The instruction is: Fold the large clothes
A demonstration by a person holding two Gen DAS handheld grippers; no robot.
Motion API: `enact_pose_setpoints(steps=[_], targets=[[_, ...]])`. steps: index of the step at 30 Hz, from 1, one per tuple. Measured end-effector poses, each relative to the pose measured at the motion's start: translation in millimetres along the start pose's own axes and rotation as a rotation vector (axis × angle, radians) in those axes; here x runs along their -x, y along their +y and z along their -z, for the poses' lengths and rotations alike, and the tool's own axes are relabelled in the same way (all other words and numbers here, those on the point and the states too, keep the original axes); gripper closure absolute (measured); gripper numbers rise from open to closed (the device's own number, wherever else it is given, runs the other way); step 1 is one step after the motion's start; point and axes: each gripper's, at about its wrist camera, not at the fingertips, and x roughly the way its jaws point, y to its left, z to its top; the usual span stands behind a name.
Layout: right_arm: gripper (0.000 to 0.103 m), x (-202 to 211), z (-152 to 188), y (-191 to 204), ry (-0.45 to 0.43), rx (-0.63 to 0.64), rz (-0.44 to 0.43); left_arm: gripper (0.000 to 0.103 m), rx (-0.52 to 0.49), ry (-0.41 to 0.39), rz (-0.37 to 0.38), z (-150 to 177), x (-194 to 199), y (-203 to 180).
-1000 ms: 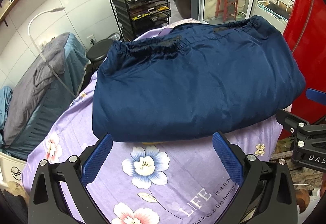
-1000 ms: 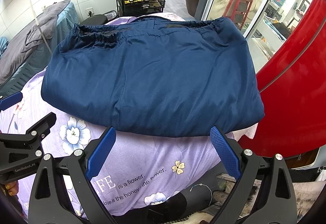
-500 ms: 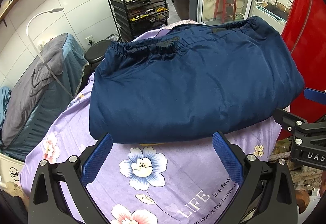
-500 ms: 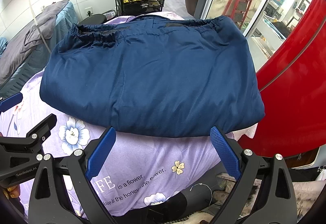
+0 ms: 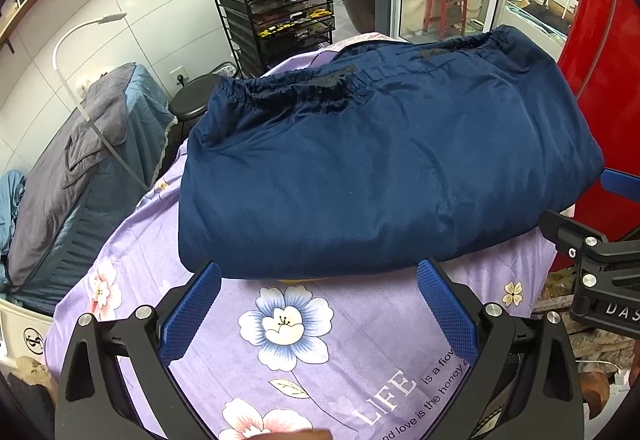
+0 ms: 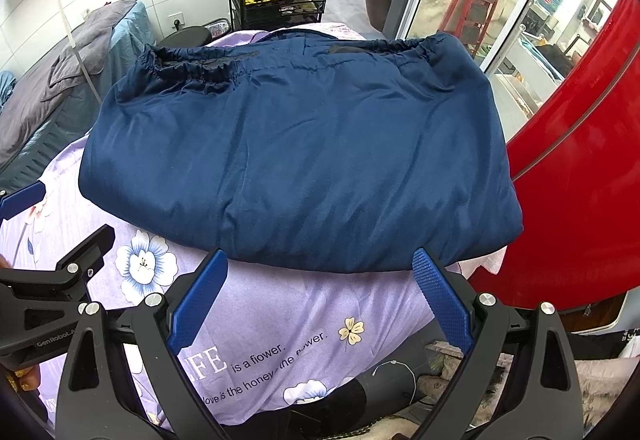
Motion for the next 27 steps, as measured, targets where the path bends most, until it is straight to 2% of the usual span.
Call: enact_pose_setpoints(steps=[27], targets=[[0.011, 3.1, -1.9, 2.5, -0.018, -0.010, -0.004, 0.007, -0.029, 0.022, -0.007, 0.3, -5.1, -6.7]])
